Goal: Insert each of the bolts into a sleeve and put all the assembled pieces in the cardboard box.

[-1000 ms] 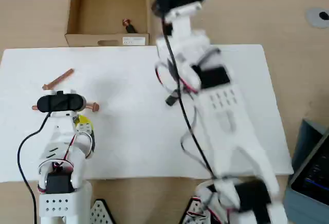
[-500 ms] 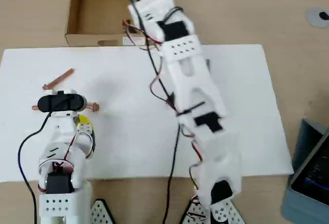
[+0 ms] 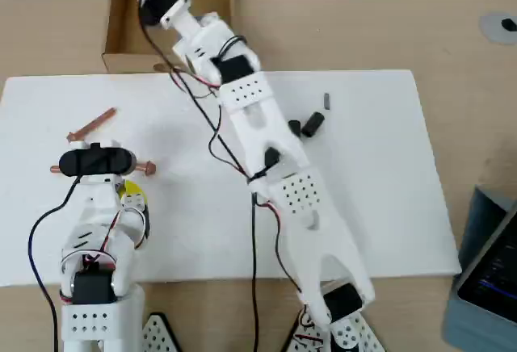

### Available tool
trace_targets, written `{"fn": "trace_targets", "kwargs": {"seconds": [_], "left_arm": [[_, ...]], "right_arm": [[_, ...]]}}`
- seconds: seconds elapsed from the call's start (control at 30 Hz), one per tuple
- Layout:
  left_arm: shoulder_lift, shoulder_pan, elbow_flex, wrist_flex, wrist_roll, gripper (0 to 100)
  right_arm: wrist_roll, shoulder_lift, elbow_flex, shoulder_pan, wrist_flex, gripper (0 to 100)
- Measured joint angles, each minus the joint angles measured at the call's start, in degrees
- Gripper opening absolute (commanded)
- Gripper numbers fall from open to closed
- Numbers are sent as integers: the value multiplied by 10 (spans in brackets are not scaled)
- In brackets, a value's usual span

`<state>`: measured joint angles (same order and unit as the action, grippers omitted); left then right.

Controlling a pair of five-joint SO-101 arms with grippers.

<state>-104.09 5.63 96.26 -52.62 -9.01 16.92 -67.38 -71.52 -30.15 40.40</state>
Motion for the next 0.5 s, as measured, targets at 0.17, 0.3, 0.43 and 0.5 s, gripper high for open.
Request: {"fn": "trace_targets", "kwargs": {"seconds": [0.17, 0.3, 0.43, 0.5], "left_arm": [[0, 0, 0, 0, 0, 2], [0, 0, 0, 0, 1, 2], [0, 0, 0, 0, 1, 2], [0, 0, 0, 0, 1, 2]], "right_arm": [[72, -33, -45, -11, 21, 157], [83, -38, -48, -12, 35, 178], [84, -37, -60, -12, 34, 178], [84, -37, -61, -12, 34, 178]]}}
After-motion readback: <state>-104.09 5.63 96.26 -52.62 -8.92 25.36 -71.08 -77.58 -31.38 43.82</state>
